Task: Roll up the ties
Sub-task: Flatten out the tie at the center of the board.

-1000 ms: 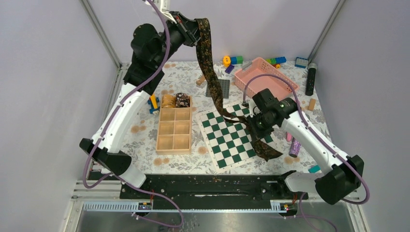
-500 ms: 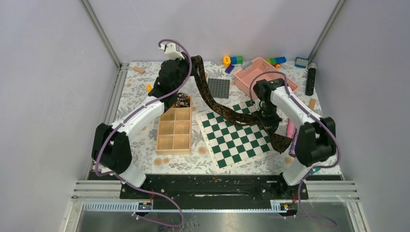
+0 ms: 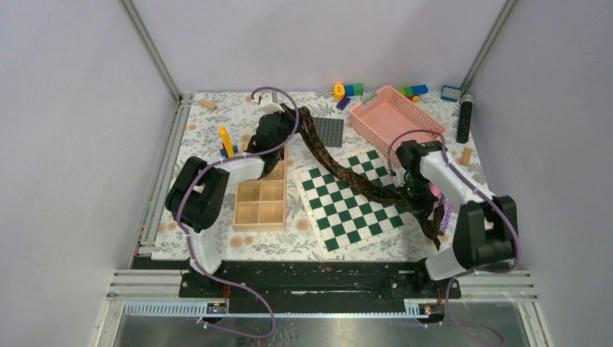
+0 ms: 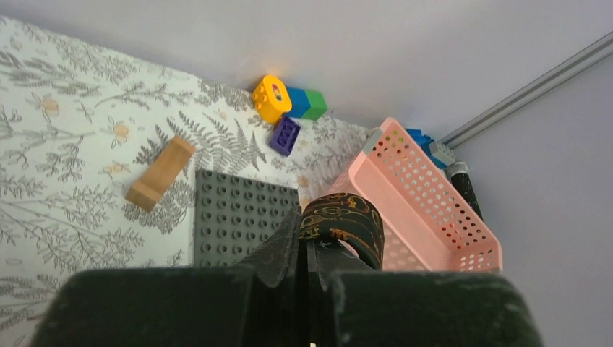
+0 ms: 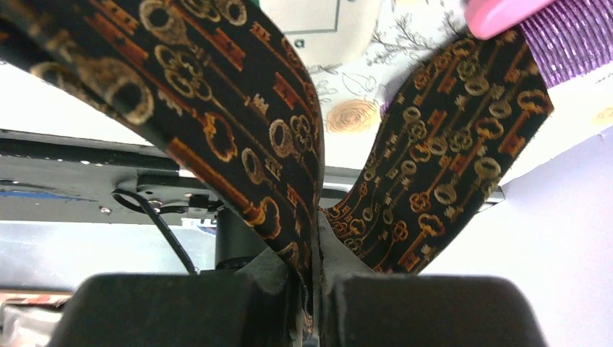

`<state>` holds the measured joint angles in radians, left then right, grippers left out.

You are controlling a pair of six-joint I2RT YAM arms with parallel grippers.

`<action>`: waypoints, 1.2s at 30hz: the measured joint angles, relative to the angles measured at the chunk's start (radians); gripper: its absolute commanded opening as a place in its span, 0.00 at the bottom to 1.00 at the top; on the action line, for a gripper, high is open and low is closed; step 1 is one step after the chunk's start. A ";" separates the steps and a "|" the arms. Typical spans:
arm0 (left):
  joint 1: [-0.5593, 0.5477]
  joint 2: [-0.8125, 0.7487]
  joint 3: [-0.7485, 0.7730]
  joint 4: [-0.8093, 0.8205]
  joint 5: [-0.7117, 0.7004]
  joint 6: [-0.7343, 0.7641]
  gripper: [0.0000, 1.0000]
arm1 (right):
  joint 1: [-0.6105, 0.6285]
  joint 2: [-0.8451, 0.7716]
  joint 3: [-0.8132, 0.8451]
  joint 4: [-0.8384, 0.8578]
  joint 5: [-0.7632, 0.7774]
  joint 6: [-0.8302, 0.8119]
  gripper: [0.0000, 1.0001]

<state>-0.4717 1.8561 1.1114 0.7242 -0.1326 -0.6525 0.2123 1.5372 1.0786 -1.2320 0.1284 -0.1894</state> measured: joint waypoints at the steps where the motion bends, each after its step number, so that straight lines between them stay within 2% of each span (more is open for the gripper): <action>1: 0.000 0.005 -0.013 0.012 0.006 -0.003 0.00 | -0.006 -0.034 -0.017 0.004 0.006 -0.007 0.00; 12: -0.025 0.000 -0.110 0.078 0.012 -0.027 0.00 | -0.028 -0.352 -0.170 0.026 0.066 -0.066 0.00; 18: -0.035 0.000 -0.121 0.038 0.004 -0.066 0.01 | -0.030 -0.344 -0.179 0.009 0.064 -0.097 0.00; 23: -0.035 0.002 -0.108 -0.044 -0.005 -0.129 0.23 | -0.030 -0.297 -0.178 0.002 0.064 -0.111 0.00; 28: -0.035 0.018 -0.090 -0.129 -0.006 -0.217 0.49 | -0.030 -0.293 -0.176 0.000 0.064 -0.121 0.00; 30: -0.034 0.025 -0.090 -0.159 -0.005 -0.251 0.53 | -0.030 -0.295 -0.176 0.000 0.064 -0.122 0.00; 36: -0.003 0.047 -0.090 -0.226 0.024 -0.365 0.51 | -0.030 -0.340 -0.177 0.002 0.062 -0.126 0.00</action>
<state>-0.4747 1.9030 1.0214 0.4980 -0.1081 -1.0176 0.1822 1.1969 0.9020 -1.2304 0.1902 -0.3149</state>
